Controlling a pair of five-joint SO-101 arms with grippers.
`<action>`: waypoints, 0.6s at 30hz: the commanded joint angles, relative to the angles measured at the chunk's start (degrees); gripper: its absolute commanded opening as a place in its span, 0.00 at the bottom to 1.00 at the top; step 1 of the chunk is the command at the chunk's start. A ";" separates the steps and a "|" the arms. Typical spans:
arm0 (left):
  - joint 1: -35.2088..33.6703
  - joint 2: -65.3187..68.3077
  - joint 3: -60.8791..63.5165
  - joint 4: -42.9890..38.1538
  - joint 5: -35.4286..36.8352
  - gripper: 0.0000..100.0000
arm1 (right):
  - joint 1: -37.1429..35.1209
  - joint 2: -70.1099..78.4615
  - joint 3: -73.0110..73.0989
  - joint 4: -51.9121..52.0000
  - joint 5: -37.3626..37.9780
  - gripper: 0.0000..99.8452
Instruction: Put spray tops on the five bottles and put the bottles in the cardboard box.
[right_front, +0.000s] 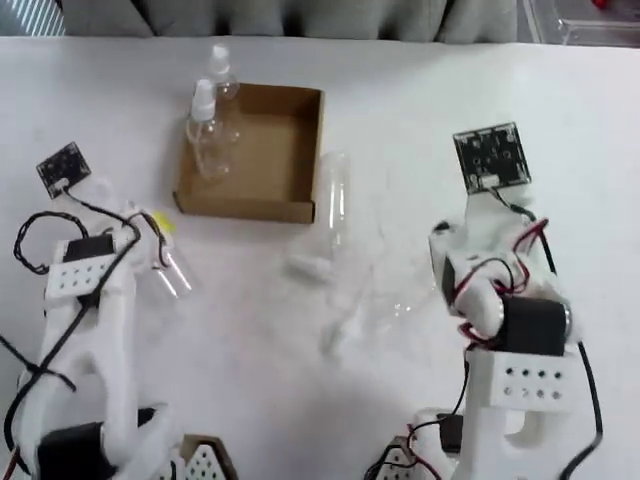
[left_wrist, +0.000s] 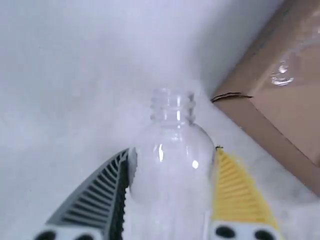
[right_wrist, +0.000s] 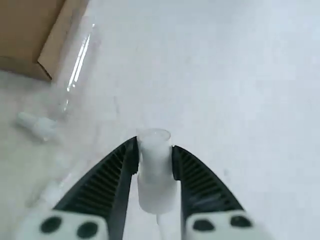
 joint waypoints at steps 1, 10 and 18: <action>5.32 -13.05 -1.05 4.40 -0.70 0.02 | 1.89 -3.47 -3.25 4.62 1.23 0.02; 20.79 -43.03 6.42 2.64 -4.57 0.02 | 2.59 -13.67 -3.25 6.64 -1.67 0.02; 36.18 -66.59 16.97 -5.80 -21.89 0.02 | 2.59 -16.92 -3.16 -1.01 -19.69 0.02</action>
